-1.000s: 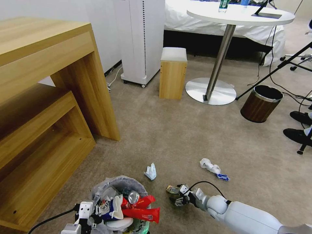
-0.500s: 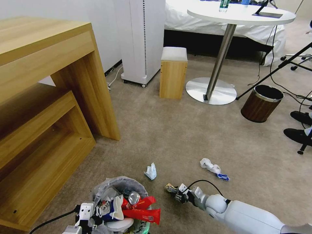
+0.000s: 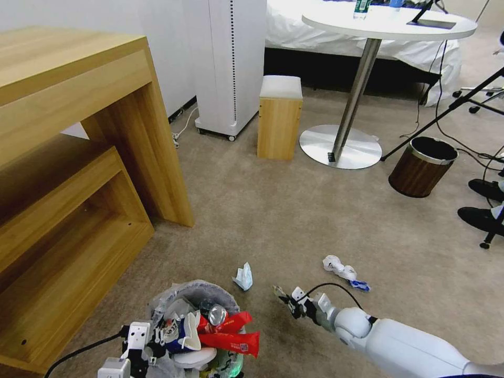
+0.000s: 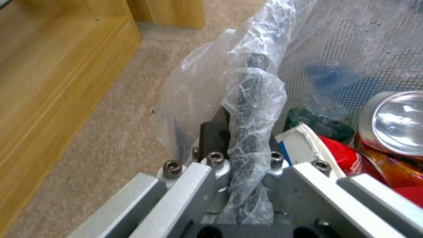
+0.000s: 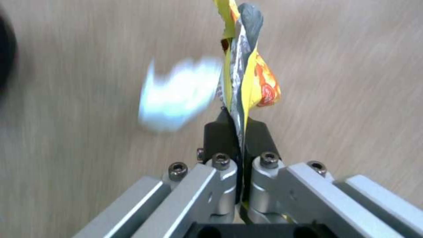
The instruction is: Pick up the trash bin and place the garbage on the floor into it.
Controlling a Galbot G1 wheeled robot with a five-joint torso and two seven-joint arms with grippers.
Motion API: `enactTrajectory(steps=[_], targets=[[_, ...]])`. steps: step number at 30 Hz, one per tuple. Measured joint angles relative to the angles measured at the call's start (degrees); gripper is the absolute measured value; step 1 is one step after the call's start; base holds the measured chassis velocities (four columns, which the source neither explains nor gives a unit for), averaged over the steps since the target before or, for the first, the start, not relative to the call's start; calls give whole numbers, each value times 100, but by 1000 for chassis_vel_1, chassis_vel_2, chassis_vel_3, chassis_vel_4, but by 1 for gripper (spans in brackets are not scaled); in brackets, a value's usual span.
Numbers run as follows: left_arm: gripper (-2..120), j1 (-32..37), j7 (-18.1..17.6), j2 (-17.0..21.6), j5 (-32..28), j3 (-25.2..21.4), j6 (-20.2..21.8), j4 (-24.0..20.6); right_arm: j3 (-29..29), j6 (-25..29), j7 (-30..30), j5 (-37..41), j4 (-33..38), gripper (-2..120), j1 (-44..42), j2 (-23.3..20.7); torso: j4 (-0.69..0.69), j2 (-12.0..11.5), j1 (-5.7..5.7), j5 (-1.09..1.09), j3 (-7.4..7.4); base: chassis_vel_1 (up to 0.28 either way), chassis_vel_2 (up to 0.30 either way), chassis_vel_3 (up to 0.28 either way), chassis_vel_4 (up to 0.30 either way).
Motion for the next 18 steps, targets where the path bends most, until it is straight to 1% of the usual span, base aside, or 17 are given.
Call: enactTrajectory(steps=[2,3,5,6,7,8,10,11,13,15,17,18], targets=[[0,-28,-9,60,-107,-43,16,-21,279,165,-134,174,598,0,223,-259,-1,0,0,-3,-1,0,0,0,0],[0,-28,-9,60,-107,-43,16,-21,279,165,-134,174,598,0,223,-259,-1,0,0,-3,-1,0,0,0,0],[0,-73,-10,120,-199,-72,27,-37,364,596,-583,396,1026,0,565,-378,-2,0,0,-2,-1,0,0,0,0],[0,-91,-10,146,-233,-84,29,-42,353,747,-743,515,1159,0,711,-392,-1,0,0,-1,-1,0,0,0,0],[0,-91,-10,146,-233,-84,29,-42,353,747,-743,515,1159,0,711,-392,-1,0,0,-1,-1,0,0,0,0],[0,-127,-18,189,-299,-100,33,-44,262,990,-1029,791,1395,0,989,-385,0,0,0,-3,-1,0,0,0,0],[0,-176,-34,253,-385,-124,42,-61,-21,1075,-1333,1235,1812,0,1432,-333,0,0,0,-1,-1,0,0,0,0],[0,-176,-34,253,-385,-124,42,-61,-21,1075,-1333,1235,1812,0,1432,-333,0,0,0,-1,-1,0,0,0,0],[0,-217,-47,285,-428,-129,53,-69,-424,1069,-1424,1520,2103,0,1806,-244,0,0,0,-4,-1,0,0,0,0],[0,-269,-62,296,-451,-110,78,-67,-1249,974,-1361,1850,2414,0,2276,10,0,1,0,-2,-1,0,0,0,0],[0,-272,-66,295,-449,-101,80,-65,-1338,963,-1345,1878,2428,0,2311,38,1,1,0,-2,-1,0,0,0,0],[0,-274,-65,278,-425,-71,86,-44,-1792,916,-1258,2023,2476,0,2452,191,1,1,0,-2,-1,0,0,0,0]])
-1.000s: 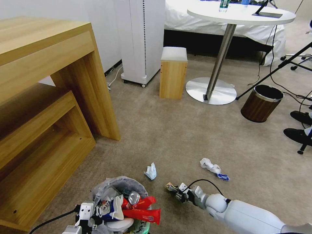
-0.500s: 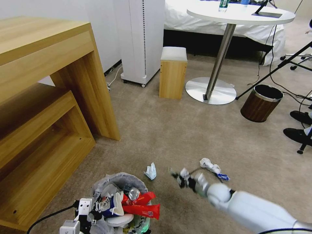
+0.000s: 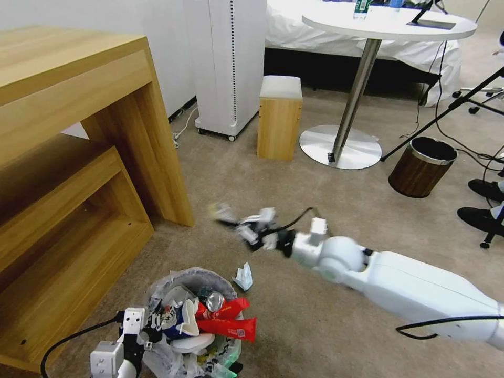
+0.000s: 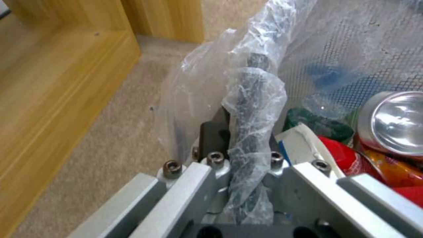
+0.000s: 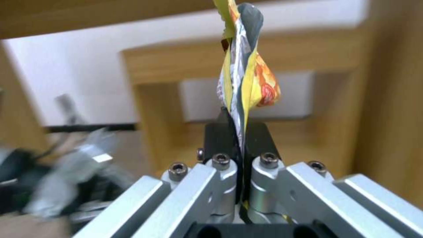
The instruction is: Pick up the trash bin and place the garbage on the floor into it.
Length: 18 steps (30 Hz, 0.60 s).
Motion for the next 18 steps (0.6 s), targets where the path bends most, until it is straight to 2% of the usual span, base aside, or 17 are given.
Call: enactTrajectory(steps=[1,5,18], targets=[[0,0,0,0,0,0,0,0,0,0,0,0,0,0,0,0,0,0,0,0,0,0,0,0,0],[0,22,1,-49,73,-18,3,39,-825,-66,251,145,-20,0,124,419,0,0,0,0,0,0,0,0,0],[0,163,6,-179,241,-117,1,30,-1036,-121,540,63,105,0,-373,298,-2,0,0,2,0,0,0,0,0]])
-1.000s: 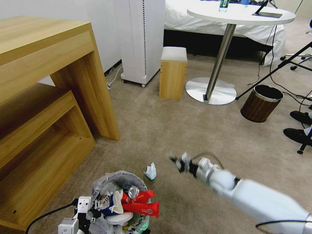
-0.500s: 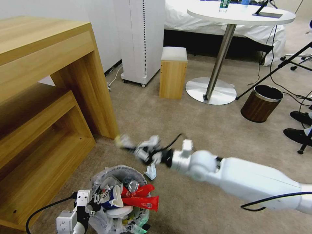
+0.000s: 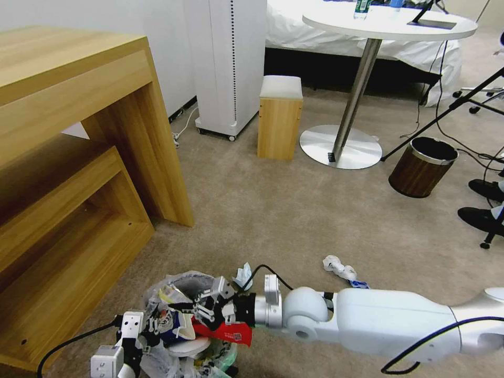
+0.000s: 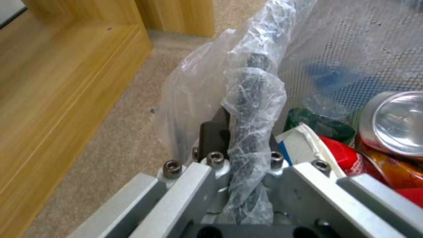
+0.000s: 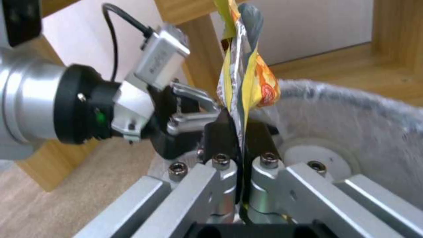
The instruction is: Pick up the trash bin and place the garbage on the floor into it.
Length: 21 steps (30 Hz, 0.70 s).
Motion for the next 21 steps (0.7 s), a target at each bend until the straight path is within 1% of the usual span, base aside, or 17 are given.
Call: enactTrajectory(steps=[4,5,6,8,9,12,13,15,16,17,18,19,20,21], targets=[[0,-26,0,3,-21,-27,-1,-13,84,-33,5,-41,-2,0,-25,-56,0,0,0,-1,0,0,0,0,0],[0,-36,1,6,-26,-28,-2,-20,96,-97,-50,-20,16,2,13,-80,0,0,0,-1,0,0,0,0,0],[0,-36,1,6,-26,-28,-2,-20,96,-97,-50,-20,16,2,13,-80,0,0,0,-1,0,0,0,0,0],[0,-41,6,7,-28,-27,-2,-21,105,-158,-98,23,59,9,47,-99,0,0,0,-1,0,0,0,0,0],[0,-59,5,7,-29,-21,-2,-20,108,-229,-130,101,108,19,72,-114,1,0,0,-1,0,0,0,0,0],[0,-76,2,36,-44,-21,-2,-21,110,-258,-120,142,119,25,83,-115,0,0,0,-2,0,0,0,0,0],[0,-73,1,58,-58,-34,-2,-25,127,-258,-129,137,87,32,85,-106,0,0,0,-1,0,0,0,0,0],[0,-69,-8,77,-78,-53,-2,-39,136,-256,-132,133,70,41,92,-101,1,0,0,-1,0,0,0,0,0],[0,-69,-8,77,-78,-53,-2,-39,136,-256,-132,133,70,41,92,-101,1,0,0,-1,0,0,0,0,0],[0,-69,-11,84,-98,-59,-2,-45,138,-245,-137,112,58,47,102,-101,1,0,0,-1,0,0,0,0,0],[0,-69,-12,89,-103,-60,-2,-45,139,-245,-142,109,56,50,113,-101,1,0,0,-1,0,0,0,0,0],[0,-69,-12,89,-103,-60,-2,-45,139,-245,-142,109,56,50,113,-101,1,0,0,-1,0,0,0,0,0],[0,-70,-13,93,-105,-60,-2,-45,141,-243,-141,98,50,54,123,-101,1,0,0,-1,0,0,0,0,0],[0,-76,-19,96,-105,-51,-2,-43,144,-225,-137,78,22,62,147,-96,0,0,0,-1,0,0,0,0,0]])
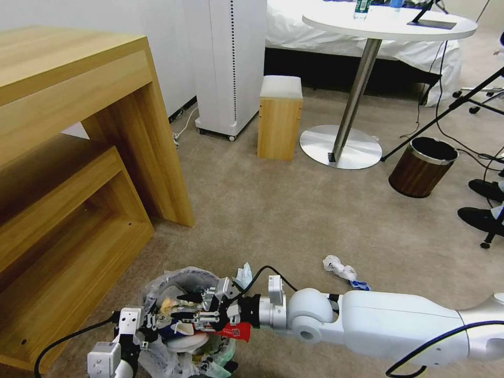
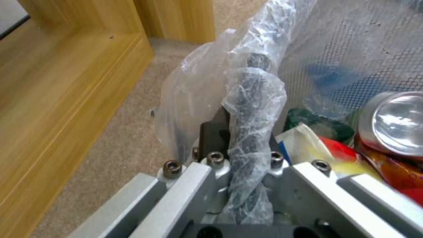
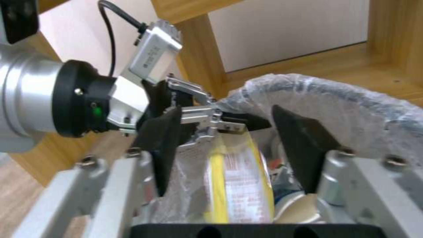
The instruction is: Pick up the trash bin and place the garbage on the floor into it.
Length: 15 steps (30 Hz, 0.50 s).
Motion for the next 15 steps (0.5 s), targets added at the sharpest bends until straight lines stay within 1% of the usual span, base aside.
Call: enactTrajectory(steps=[3,5,7,9,11,13,15], targets=[[0,-4,1,0,1,18,0,9,10,11,4,-12,-24,69,30,15,0,0,0,0,0,0,0,0,0],[0,-33,8,7,-12,27,0,48,75,37,10,-27,-71,81,74,44,1,0,0,0,0,0,0,0,0],[0,-49,6,12,-29,26,0,53,111,38,10,-30,-76,82,79,47,1,0,0,0,0,0,0,0,0],[0,-82,19,82,-131,-17,8,40,376,31,24,-19,-39,96,85,5,1,0,0,0,0,0,0,0,0],[0,-90,28,101,-167,-37,16,33,444,29,35,-8,-13,96,90,-19,0,0,0,0,0,0,0,0,0],[0,-124,35,205,-292,-157,30,32,730,33,105,33,108,100,157,-174,0,0,0,0,0,0,0,0,0],[0,-130,29,231,-325,-184,30,38,814,52,135,36,131,100,183,-235,0,0,0,1,0,0,0,0,0]])
